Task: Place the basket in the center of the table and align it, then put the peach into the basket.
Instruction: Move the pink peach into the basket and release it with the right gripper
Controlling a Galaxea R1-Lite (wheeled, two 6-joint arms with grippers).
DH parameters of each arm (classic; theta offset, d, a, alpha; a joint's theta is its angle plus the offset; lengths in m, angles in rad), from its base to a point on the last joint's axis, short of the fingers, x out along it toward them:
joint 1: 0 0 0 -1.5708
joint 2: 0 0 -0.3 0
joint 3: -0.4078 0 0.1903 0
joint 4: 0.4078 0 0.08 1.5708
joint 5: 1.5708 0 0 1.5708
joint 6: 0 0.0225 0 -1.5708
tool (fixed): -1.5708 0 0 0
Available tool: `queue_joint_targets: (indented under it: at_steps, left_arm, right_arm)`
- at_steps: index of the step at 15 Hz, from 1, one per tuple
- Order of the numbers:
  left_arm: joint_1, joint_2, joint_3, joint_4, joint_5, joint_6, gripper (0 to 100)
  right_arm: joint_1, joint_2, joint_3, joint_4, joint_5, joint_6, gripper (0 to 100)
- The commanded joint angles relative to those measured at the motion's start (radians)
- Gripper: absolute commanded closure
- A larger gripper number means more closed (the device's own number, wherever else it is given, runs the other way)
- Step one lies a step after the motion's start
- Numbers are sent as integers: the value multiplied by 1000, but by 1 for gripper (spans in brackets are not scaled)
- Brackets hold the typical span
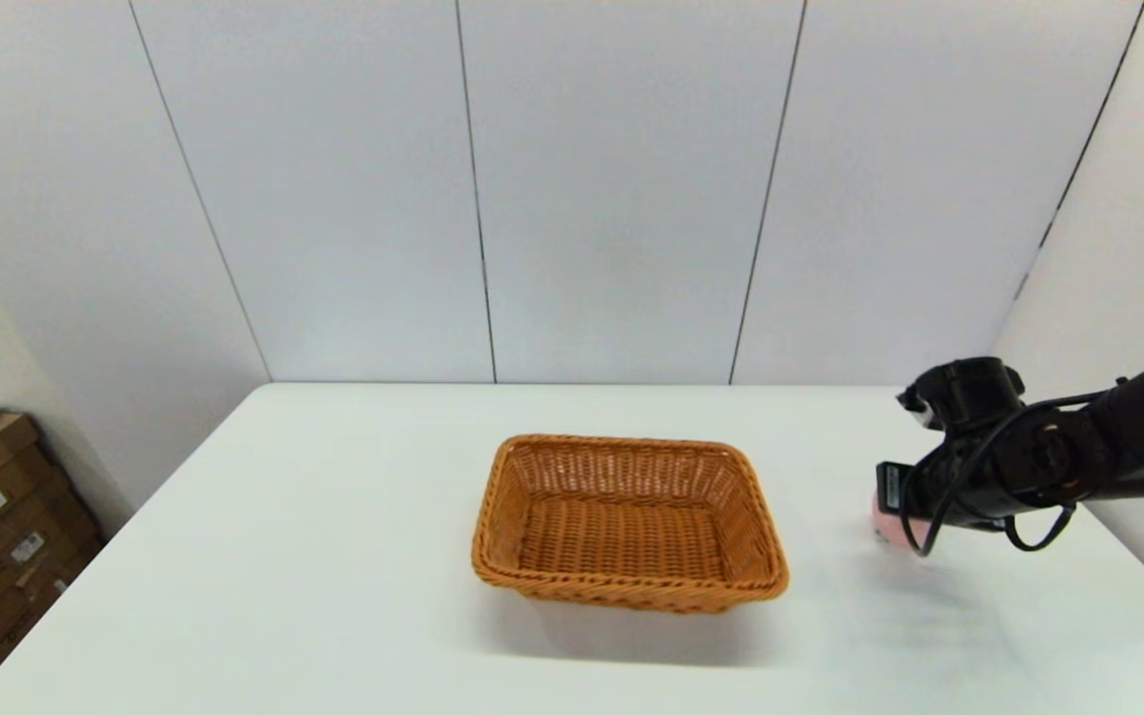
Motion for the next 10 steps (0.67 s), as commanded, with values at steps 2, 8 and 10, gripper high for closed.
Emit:
queue_joint_targets:
  at_steps: [2, 8, 10]
  left_arm:
    - [0, 0, 0, 1, 0, 0, 0]
    - [0, 0, 0, 1, 10, -5, 0]
    - [0, 0, 0, 1, 10, -6, 0]
  right_arm:
    - [24, -135, 4, 52, 18, 43, 100]
    - [206, -326, -17, 152, 103, 115, 100]
    - [304, -346, -51, 195, 105, 114, 100]
